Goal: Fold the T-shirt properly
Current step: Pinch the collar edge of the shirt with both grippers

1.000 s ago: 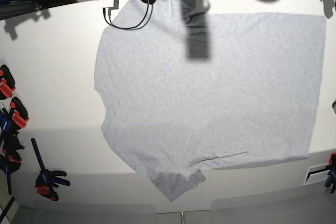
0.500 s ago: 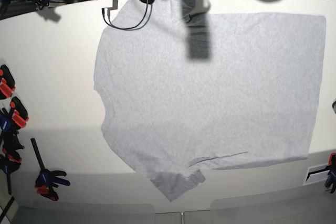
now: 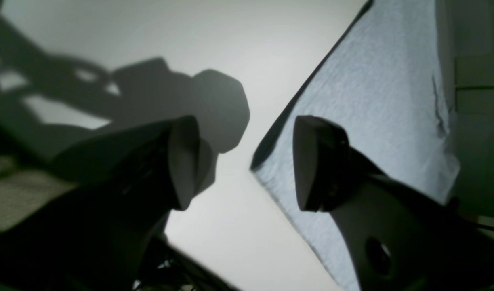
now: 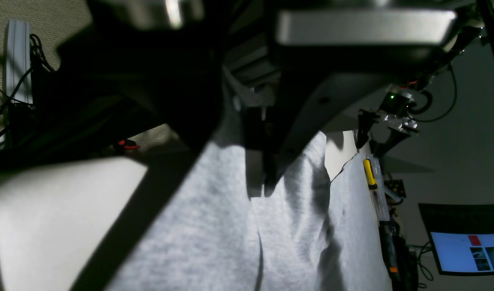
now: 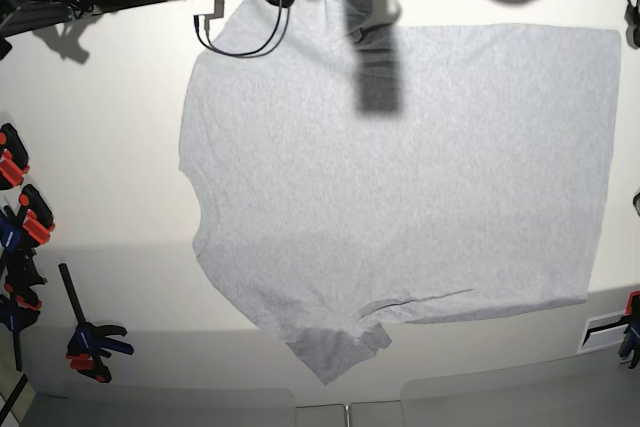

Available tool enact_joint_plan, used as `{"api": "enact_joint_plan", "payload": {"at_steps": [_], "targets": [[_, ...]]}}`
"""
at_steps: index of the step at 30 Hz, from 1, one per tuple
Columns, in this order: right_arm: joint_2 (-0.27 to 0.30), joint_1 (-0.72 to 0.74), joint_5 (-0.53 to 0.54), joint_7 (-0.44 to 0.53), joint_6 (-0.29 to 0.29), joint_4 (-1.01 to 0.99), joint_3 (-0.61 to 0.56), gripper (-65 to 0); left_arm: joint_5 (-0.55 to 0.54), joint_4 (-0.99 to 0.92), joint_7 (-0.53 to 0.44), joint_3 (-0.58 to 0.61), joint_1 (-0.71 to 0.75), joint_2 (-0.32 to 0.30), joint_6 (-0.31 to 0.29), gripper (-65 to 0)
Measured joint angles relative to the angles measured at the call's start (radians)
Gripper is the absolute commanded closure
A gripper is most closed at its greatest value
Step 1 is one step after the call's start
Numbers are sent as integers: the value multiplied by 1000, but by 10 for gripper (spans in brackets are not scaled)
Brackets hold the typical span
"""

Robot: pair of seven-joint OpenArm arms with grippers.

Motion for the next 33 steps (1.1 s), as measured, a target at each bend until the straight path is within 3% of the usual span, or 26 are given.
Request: {"api": "enact_joint_plan", "payload": {"at_steps": [6,15,33], "targets": [[0,0,0,-2,0,0,0,0,0,0,8,7,-19,2,0,-342],[-1,0,0,-3,0,0,0,0,-31,0,154,7,-19,25,-48,-342],[0,0,0,-3,0,0,0,0,-56,7,154,56,-22,51,-55,-342]]}}
